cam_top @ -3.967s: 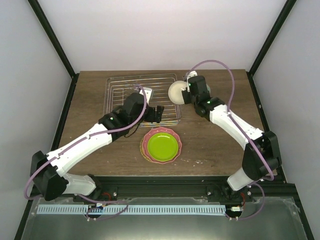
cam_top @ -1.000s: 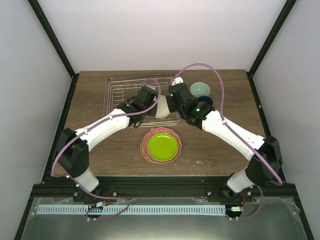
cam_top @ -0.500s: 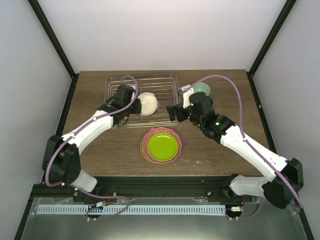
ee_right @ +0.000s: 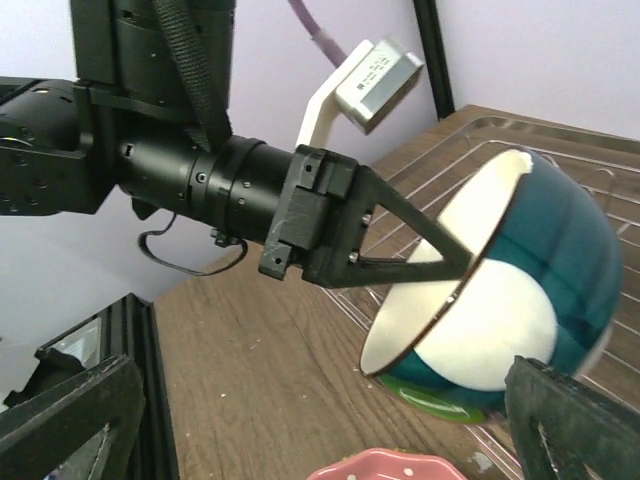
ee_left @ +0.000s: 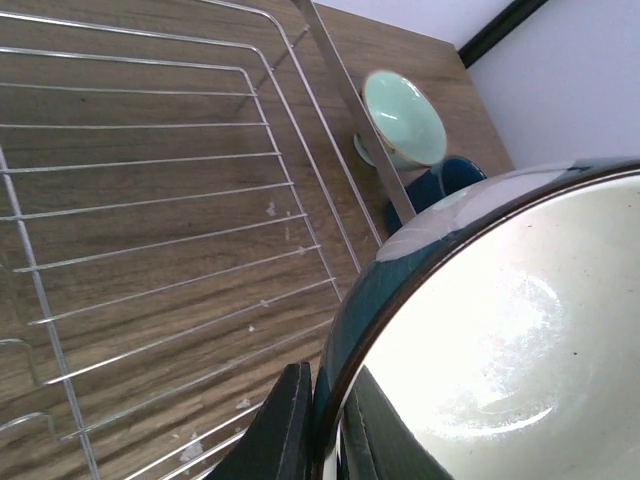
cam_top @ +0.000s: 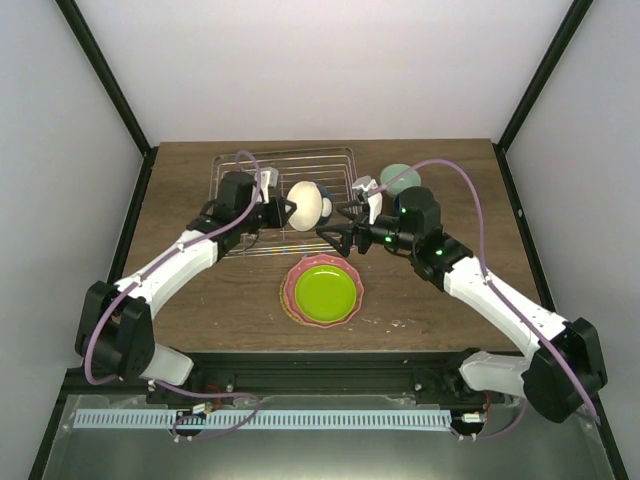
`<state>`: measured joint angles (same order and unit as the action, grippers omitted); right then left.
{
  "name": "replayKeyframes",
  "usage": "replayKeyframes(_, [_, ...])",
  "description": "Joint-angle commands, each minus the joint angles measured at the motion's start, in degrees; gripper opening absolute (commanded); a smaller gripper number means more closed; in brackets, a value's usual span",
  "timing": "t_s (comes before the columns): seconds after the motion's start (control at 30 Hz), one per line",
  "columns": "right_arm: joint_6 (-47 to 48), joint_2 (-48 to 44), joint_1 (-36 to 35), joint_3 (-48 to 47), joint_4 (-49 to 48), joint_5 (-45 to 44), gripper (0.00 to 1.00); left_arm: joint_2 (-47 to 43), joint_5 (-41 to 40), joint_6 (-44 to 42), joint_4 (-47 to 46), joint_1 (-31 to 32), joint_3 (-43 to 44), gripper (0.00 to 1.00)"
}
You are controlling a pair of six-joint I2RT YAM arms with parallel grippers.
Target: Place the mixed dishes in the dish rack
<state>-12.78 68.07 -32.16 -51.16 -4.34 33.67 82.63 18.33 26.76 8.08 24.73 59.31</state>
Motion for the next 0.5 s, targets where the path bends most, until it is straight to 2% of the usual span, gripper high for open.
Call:
replayKeyframes(0.0, [-1.2, 1.6, -0.1, -0.4, -4.0, 5.4, 1.0, -1.1, 5.1, 2.5, -7.3, -0.3, -0.1, 0.0])
replayKeyframes(0.27, [-1.6, 5.8, 0.0, -1.6, -2.7, 3.8, 1.0, -1.4, 5.8, 2.8, -7.9, -0.3, -0.4, 0.0])
replayKeyframes(0.47, [-0.5, 4.1, 0.0, -1.4, -1.1, -1.0, 1.0, -1.8, 3.7, 1.9, -6.6, -0.3, -0.4, 0.0])
